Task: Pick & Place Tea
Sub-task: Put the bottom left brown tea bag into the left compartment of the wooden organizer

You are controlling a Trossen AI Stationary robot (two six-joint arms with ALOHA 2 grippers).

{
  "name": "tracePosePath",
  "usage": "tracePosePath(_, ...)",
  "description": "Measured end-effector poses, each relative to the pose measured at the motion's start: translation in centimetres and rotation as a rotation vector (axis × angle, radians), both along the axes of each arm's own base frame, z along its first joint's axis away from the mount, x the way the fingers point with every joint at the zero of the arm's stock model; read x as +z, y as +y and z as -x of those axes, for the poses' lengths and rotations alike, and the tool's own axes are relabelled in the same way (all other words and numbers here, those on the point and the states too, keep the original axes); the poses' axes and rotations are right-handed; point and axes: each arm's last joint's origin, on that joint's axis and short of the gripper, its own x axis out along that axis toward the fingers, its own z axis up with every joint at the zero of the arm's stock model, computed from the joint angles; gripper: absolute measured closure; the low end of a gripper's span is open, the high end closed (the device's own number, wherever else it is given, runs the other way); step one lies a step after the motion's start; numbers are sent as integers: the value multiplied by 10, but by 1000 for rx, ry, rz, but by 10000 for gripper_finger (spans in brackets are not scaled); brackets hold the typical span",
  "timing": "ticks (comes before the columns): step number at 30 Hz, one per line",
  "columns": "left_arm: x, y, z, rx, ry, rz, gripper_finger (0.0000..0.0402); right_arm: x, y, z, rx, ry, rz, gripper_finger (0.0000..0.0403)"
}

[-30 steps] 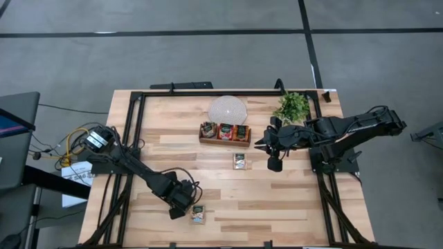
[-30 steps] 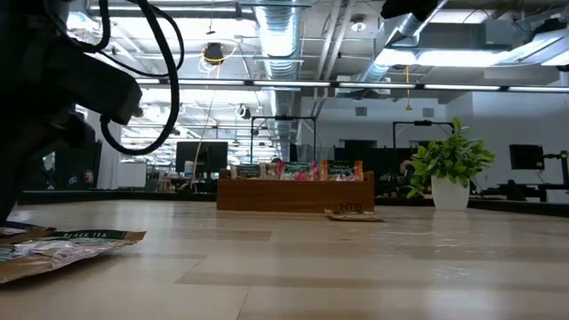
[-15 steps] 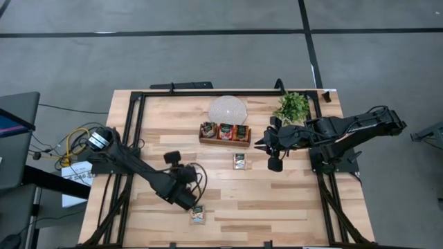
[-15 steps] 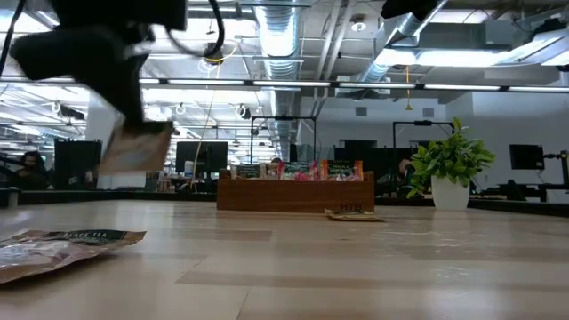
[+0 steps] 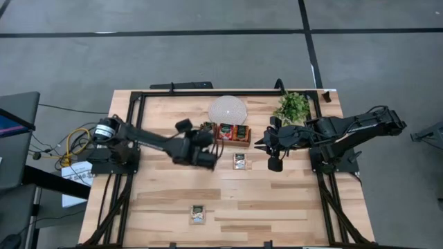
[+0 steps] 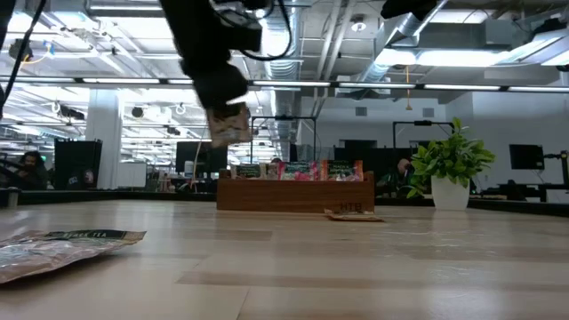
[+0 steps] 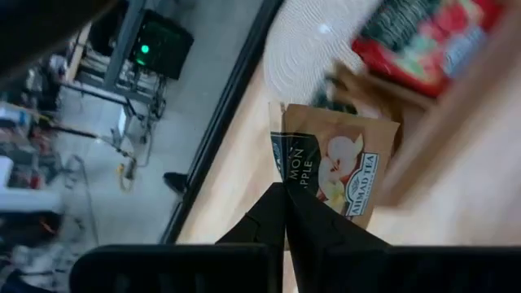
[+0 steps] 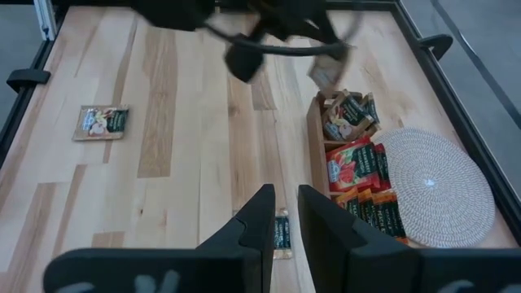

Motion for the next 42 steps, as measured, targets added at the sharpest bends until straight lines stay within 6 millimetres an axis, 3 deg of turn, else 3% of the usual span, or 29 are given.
tracePosePath(5,0,27,-17,9,-45,8,401,0,0,0,0,0,0,353)
tracePosePath(14,-13,49,-28,-5,32,0,401,0,0,0,-1,6,4,353)
tracePosePath(24,-30,52,-39,-9,42,-13,401,-1,0,1,-1,19,7,353)
tracePosePath(32,-55,52,-45,-32,165,-60,401,-1,0,2,-1,22,7,353)
tracePosePath(42,-57,53,-47,-71,211,-61,401,-1,0,2,-2,22,7,353)
